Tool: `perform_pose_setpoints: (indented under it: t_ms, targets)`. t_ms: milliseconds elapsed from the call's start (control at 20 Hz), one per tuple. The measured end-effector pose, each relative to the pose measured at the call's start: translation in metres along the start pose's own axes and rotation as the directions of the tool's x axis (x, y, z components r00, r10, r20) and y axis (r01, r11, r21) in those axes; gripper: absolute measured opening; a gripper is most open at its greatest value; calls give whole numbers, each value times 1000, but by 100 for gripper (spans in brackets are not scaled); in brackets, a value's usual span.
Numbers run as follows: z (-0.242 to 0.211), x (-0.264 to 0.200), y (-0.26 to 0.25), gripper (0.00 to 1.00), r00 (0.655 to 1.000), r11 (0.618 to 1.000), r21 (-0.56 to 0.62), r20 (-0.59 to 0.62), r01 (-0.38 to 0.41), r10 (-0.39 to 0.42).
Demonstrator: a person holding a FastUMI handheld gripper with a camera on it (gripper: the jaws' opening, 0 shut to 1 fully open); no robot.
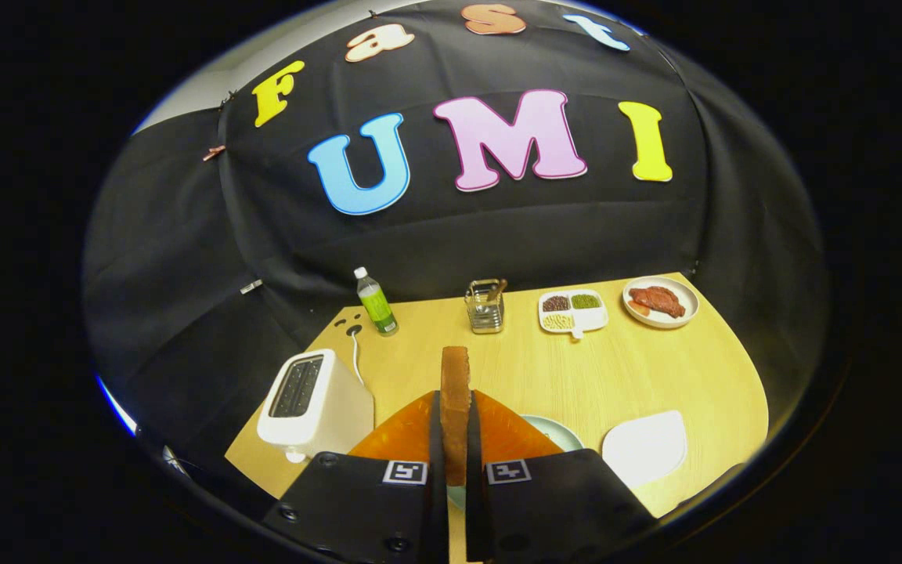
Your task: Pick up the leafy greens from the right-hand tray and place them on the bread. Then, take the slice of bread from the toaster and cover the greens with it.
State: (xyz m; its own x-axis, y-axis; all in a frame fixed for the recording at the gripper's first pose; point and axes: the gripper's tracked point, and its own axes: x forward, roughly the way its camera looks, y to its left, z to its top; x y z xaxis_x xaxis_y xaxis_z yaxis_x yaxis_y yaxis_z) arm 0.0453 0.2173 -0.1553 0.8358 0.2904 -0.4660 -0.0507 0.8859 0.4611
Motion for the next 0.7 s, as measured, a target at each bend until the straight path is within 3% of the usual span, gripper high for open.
perform_pose_setpoints:
  t_ms: [350, 700]
  targets:
    - [-64, 25, -16, 13, 997, 993, 118, -78, 14, -4]
    - [-102, 66, -46, 13, 993, 948, 313, -118, 51, -14]
